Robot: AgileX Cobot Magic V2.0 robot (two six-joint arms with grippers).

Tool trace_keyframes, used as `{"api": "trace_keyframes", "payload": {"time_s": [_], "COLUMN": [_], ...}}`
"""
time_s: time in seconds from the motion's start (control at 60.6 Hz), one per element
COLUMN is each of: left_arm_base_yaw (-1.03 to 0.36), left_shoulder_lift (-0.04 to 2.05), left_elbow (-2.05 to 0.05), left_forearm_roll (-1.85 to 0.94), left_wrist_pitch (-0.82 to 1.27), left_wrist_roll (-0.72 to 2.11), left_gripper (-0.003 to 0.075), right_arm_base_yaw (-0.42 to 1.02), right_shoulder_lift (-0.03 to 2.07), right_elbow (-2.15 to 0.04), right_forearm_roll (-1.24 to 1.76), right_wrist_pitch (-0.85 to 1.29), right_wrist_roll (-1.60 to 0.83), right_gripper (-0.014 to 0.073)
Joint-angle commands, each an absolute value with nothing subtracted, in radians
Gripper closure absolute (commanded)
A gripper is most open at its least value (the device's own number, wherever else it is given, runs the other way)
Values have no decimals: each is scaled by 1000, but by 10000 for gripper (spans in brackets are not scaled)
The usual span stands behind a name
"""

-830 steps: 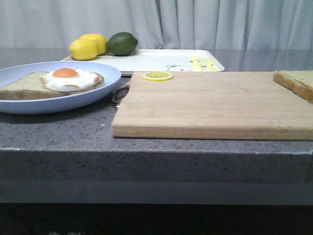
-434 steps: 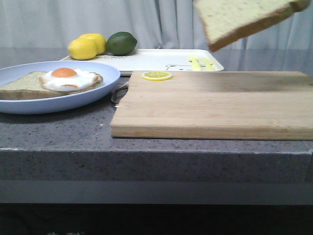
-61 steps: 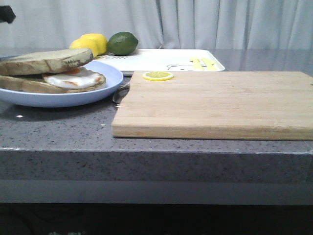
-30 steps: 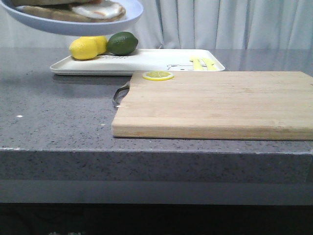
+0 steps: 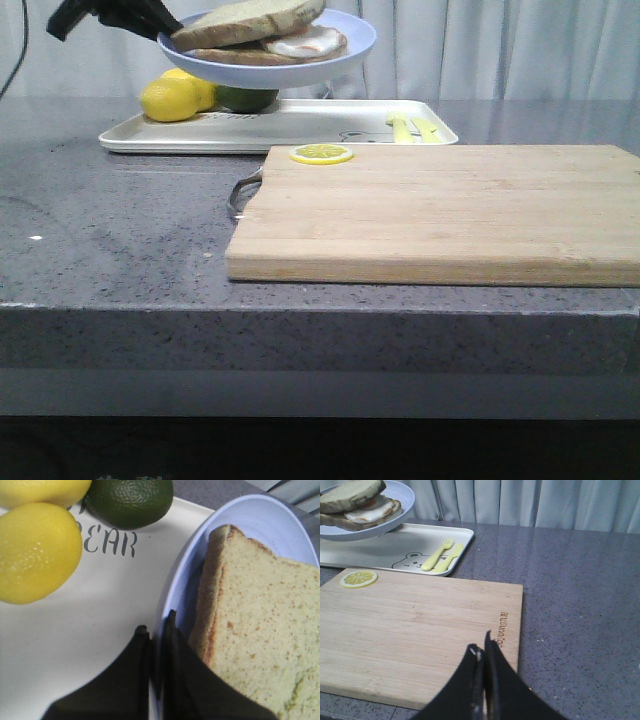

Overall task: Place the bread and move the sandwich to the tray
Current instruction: 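Lift the blue plate with the left gripper toward the white tray, then lower the plate onto the white tray and open the left gripper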

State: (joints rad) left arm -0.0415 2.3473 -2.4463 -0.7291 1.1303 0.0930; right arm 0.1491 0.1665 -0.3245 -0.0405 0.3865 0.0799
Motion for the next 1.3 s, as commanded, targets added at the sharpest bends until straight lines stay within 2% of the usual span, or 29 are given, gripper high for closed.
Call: {"api": "trace_keyframes", "payload": {"time_s": [0.0,0.132,0.445,0.511,0.561,0.709,0.792,0.891,0.99,1.105,1.287], "left_arm_base_yaw": [-51,-55,-53,-49,-48,-34,-26,-16,-10,-12,-20], "left_shoulder_lift": [2363,2450,2485,2487,2487,2487,2487,2487,2487,2487,2471], "left_elbow": [-2600,-2692,-2697,-2697,-2697,-2697,-2711,-2767,-2859,-2987,-3046], "left_forearm_roll": [-851,-867,-824,-811,-798,-789,-807,-869,-945,-981,-988], "left_wrist_pitch": [1147,1193,1171,1167,1163,1132,1125,1137,1149,1153,1171], "left_wrist_roll": [33,28,15,15,15,15,15,15,18,18,18], "left_gripper": [738,738,736,712,671,435,332,271,274,326,538], "right_arm_base_yaw": [144,144,144,144,144,144,144,144,144,144,144], "right_shoulder_lift": [175,175,175,175,175,175,175,175,175,175,175], "right_elbow": [-352,-352,-352,-352,-352,-352,-352,-352,-352,-352,-352], "right_forearm_roll": [-42,-42,-42,-42,-42,-42,-42,-42,-42,-42,-42], "right_wrist_pitch": [302,302,302,302,302,304,306,310,310,310,310], "right_wrist_roll": [83,83,83,83,83,83,83,83,83,83,83], "right_gripper": [653,653,653,653,653,653,653,653,653,653,653]}}
